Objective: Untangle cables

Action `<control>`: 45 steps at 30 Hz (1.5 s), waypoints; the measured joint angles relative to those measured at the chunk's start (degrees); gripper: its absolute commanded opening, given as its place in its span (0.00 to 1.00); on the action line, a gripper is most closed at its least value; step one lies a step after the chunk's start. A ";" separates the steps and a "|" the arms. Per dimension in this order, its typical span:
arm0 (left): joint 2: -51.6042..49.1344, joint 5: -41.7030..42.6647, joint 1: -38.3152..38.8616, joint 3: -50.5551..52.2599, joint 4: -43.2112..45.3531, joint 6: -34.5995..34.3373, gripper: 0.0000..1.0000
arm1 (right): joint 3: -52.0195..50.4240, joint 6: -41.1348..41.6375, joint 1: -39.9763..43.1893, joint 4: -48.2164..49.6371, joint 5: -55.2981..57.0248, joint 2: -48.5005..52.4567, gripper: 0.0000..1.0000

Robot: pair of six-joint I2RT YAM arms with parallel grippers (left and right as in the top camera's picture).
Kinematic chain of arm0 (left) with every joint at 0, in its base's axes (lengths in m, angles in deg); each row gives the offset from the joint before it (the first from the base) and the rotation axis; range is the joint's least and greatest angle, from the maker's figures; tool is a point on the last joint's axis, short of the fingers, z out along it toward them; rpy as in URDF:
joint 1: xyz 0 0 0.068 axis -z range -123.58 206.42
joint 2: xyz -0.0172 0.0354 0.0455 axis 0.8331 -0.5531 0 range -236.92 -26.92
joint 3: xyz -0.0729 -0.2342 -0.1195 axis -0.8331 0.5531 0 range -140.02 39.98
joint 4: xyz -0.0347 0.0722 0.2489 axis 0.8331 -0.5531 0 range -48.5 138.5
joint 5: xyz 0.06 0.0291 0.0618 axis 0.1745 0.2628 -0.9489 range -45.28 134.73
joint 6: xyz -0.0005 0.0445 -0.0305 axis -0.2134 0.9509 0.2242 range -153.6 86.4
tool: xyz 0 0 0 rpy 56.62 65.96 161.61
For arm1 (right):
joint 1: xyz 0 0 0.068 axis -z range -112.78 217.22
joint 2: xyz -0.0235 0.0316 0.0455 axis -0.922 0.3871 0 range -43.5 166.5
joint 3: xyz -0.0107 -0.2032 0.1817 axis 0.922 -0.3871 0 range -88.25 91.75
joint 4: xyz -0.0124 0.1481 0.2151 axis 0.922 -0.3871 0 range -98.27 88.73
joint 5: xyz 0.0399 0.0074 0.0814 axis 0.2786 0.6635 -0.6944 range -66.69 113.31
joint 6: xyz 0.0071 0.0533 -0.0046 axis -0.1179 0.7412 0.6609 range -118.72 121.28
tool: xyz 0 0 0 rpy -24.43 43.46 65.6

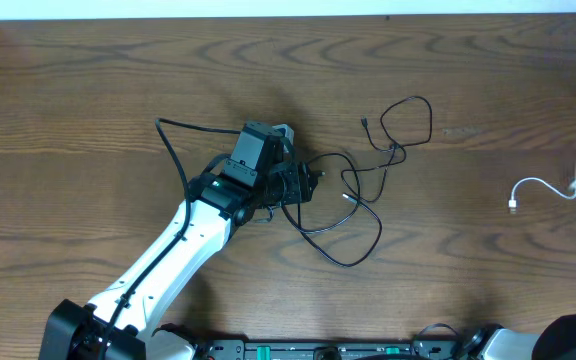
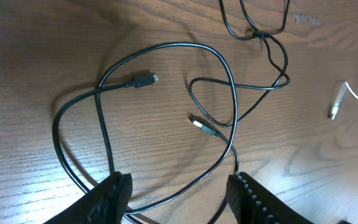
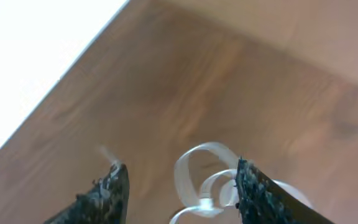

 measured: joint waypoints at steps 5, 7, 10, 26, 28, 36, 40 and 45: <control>0.00 0.00 0.00 0.00 -0.02 0.00 0.54 | 0.00 -5.95 -3.67 -6.19 -17.40 4.11 0.55; 0.00 0.00 0.00 0.00 0.00 0.00 0.54 | 0.00 -7.87 -7.21 -10.49 -20.00 5.95 0.57; 0.00 0.00 0.00 0.00 -0.02 0.00 0.54 | 0.00 -10.43 -12.55 -15.37 -21.99 8.68 0.64; -0.02 0.00 0.00 0.00 0.00 0.00 0.54 | 0.00 -7.89 -41.27 -21.33 -23.91 26.47 0.66; 0.00 0.00 0.00 0.00 -0.02 0.00 0.54 | 0.00 -6.58 -43.25 -19.67 -23.98 27.96 0.64; 0.00 0.00 0.00 0.00 -0.63 0.00 0.54 | 0.00 -0.28 -48.92 -15.45 -20.76 30.38 0.01; 0.00 0.00 0.00 0.00 -1.29 0.00 0.54 | 0.00 -2.56 -49.44 -15.96 -20.26 30.38 0.01; 0.00 0.00 0.00 0.00 -1.29 0.00 0.54 | 0.26 -5.46 -47.78 -16.57 -19.87 28.44 0.01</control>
